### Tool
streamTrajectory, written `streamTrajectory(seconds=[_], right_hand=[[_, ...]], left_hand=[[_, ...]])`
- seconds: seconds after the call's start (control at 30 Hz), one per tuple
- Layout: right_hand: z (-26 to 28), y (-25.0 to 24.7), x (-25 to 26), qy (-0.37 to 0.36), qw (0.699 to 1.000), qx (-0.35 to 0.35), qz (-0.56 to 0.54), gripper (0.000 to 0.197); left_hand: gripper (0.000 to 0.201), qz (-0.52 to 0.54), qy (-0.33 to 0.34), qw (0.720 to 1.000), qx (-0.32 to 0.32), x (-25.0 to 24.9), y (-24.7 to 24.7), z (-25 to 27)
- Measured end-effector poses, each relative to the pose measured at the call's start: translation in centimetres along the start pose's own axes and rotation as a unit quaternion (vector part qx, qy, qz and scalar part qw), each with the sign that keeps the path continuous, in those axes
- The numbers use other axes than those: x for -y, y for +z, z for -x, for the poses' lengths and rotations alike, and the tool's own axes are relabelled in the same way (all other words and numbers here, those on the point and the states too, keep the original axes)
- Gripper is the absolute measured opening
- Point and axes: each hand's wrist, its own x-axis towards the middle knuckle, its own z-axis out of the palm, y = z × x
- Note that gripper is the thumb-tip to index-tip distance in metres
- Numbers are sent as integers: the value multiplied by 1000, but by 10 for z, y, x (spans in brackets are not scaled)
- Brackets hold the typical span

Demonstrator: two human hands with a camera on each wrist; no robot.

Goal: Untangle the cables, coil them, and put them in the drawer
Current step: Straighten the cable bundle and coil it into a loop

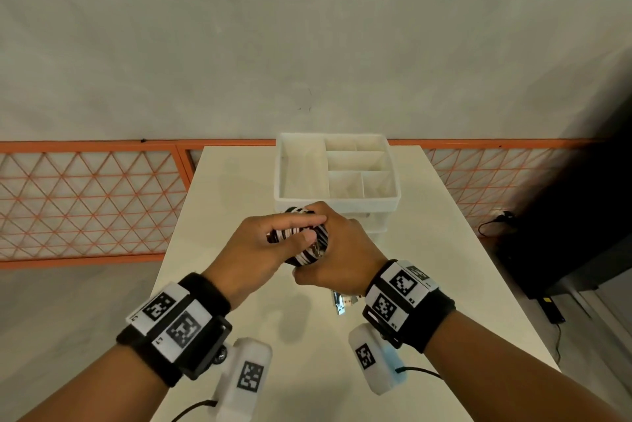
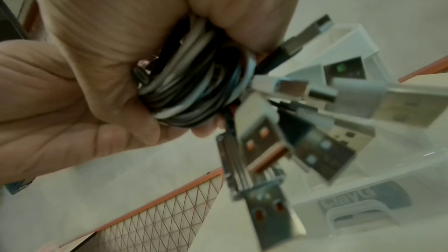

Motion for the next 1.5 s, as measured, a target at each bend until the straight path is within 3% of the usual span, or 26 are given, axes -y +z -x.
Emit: streamTrajectory(seconds=[0.07,0.13,0.27,0.3,0.37,0.43,0.5,0.63,0.77,0.9,1.07,1.13,1.2,1.33,1.5], right_hand=[[-1,-2,3,5,1000,7,4,68],[-2,-2,4,11,1000,16,10,74],[-3,0,6,28,999,31,20,72],[-2,0,5,31,999,36,22,72],[0,0,1,35,998,52,24,76],[3,0,-2,36,996,70,33,82],[4,3,-6,41,996,73,27,84],[3,7,-10,46,998,50,-8,80],[1,6,-11,49,997,32,-41,75],[2,10,-5,29,999,17,-25,72],[0,14,-1,10,999,11,40,75],[-1,17,-2,-4,996,8,87,75],[-1,16,-4,-20,991,9,130,75],[2,6,-8,-53,978,27,200,80],[2,14,-8,-30,963,-20,268,89]], left_hand=[[36,29,1,999,-19,3,4,-2],[46,45,-5,995,-84,9,10,-5],[32,121,-73,967,-212,20,26,-8],[32,167,-103,958,-209,22,25,-8],[42,219,-153,954,-133,23,18,-8],[50,214,-191,958,-24,19,6,-7],[49,198,-207,958,33,16,-2,-6],[53,217,-206,954,13,22,-3,-7],[51,267,-156,951,-19,28,9,-4],[53,291,-124,944,-93,28,23,-5],[34,146,-131,957,-213,25,29,-8],[33,60,-135,962,-230,24,27,-8],[31,-25,-139,969,-204,20,21,-7],[11,-123,-162,975,-85,4,8,-8],[9,-182,-121,969,-115,0,18,-9]])
